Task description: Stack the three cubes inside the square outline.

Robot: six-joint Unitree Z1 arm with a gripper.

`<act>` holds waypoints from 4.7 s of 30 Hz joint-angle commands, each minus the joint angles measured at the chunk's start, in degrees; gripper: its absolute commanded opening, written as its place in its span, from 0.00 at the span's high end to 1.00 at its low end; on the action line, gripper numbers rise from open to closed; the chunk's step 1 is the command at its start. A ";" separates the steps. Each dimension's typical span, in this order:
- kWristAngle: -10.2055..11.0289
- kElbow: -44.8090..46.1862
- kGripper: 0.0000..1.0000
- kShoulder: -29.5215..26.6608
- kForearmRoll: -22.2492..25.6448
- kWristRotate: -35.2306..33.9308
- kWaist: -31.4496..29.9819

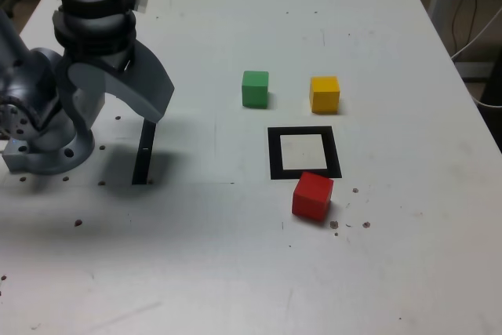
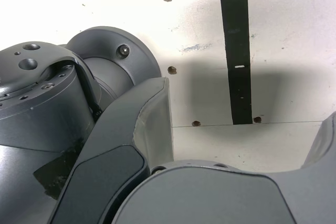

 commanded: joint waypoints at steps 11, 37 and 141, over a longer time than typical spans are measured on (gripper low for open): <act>0.08 -0.66 0.01 0.12 -0.04 -0.09 0.12; 0.25 -30.49 0.01 21.01 1.64 6.13 -5.21; 5.72 -44.92 0.72 41.15 1.55 -4.92 -1.67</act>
